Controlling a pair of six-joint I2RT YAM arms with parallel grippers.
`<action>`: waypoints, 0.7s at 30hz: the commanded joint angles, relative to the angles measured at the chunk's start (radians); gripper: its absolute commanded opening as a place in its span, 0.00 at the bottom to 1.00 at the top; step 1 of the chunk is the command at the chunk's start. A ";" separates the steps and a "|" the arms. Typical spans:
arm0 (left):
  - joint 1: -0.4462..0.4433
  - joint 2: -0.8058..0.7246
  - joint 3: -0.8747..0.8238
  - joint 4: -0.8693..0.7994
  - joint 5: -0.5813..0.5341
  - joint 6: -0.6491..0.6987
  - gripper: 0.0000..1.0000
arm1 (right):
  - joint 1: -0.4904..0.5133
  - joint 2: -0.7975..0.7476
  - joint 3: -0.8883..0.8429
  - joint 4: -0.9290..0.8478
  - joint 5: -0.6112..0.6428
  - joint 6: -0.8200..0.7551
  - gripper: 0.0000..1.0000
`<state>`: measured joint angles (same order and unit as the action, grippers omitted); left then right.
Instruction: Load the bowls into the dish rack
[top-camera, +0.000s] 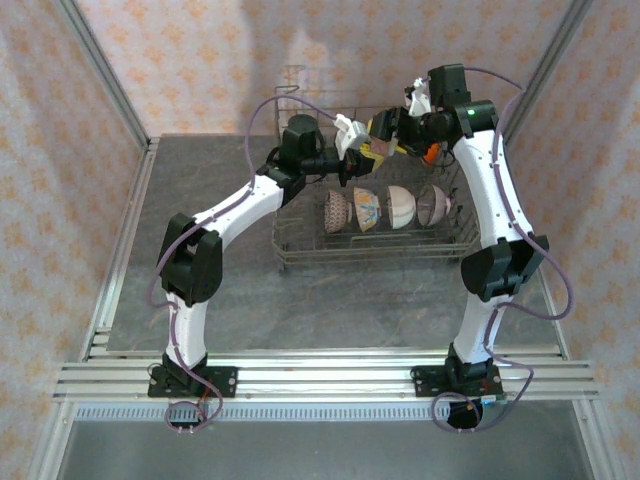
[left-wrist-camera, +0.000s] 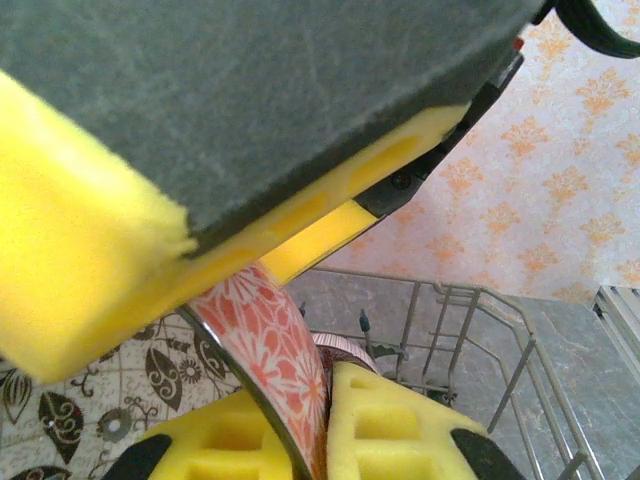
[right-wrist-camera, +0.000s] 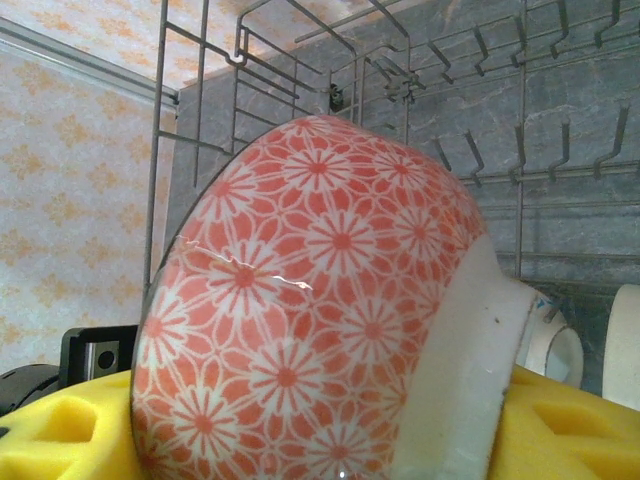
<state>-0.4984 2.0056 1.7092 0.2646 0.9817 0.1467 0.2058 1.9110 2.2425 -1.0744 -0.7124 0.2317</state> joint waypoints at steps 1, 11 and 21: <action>-0.013 -0.001 0.028 0.064 -0.038 0.019 0.21 | 0.021 0.008 0.043 -0.007 -0.021 -0.001 0.52; -0.008 -0.015 0.000 0.081 -0.124 0.025 0.52 | 0.020 0.026 0.048 0.004 0.034 0.005 0.47; 0.008 -0.071 -0.076 0.107 -0.247 0.029 0.75 | 0.021 0.060 0.055 0.096 0.153 0.027 0.44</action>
<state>-0.5053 2.0026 1.6554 0.3172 0.8047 0.1623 0.2291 1.9671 2.2555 -1.0500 -0.6243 0.2497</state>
